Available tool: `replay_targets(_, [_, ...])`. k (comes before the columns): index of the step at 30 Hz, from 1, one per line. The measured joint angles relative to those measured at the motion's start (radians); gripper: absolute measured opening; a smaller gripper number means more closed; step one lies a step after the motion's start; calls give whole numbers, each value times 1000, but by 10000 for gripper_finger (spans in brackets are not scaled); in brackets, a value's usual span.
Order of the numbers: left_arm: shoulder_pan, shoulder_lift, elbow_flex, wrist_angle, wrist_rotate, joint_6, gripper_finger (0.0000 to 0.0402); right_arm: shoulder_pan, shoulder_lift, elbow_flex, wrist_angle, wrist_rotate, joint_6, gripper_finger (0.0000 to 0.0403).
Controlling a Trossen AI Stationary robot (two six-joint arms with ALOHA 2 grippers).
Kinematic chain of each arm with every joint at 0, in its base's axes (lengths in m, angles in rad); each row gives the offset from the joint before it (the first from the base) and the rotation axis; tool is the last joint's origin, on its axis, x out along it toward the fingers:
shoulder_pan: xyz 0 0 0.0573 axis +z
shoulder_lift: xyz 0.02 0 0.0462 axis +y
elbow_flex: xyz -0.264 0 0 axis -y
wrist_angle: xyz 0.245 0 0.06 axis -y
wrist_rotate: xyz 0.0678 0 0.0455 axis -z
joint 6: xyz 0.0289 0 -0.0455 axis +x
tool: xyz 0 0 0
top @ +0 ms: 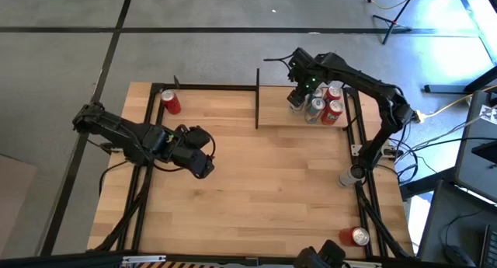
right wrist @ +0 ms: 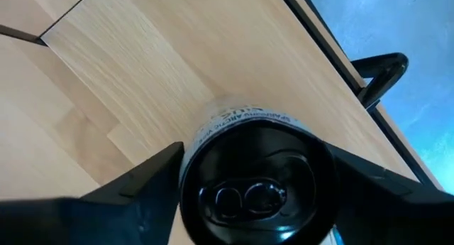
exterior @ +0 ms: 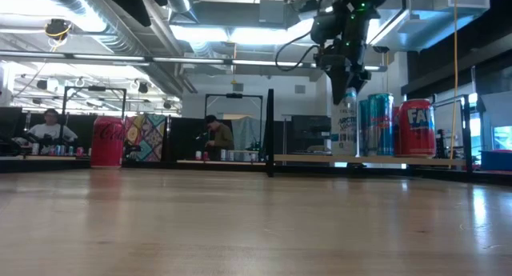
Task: Place canned beverage on shelf
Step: Put the bottom white soda can on the shelf, then put the white soda can on the shelf aligned with the other white soda can
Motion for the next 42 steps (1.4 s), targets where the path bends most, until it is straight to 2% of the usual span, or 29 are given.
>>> replay_targets(6, [0, 0, 0, 0, 4, 0, 316, 0, -12, 26, -26, 2, -2, 329])
replay_targets(13, [0, 0, 0, 0, 10, 0, 316, 16, -45, 177, -145, -29, 1, 334])
replay_targets(16, [-4, 0, 0, -2, 23, 2, 316, 62, -85, 200, -187, -37, 19, 334])
replay_targets(20, [-43, 0, 0, -1, 14, 41, 316, 184, -144, 200, -254, -42, 88, 334])
replay_targets(26, [-133, 0, 0, -3, 7, 100, 316, 412, -239, 200, -399, -6, 292, 335])
replay_targets(31, [-217, -7, 0, -30, 3, 116, 316, 576, -304, 173, -400, -17, 563, 335])
replay_targets(36, [-321, -26, -24, -64, -25, 76, 316, 722, -361, 85, -398, -20, 791, 335])
replay_targets(42, [-422, -66, -107, -55, -40, -17, 316, 855, -415, -54, -399, -60, 982, 335])
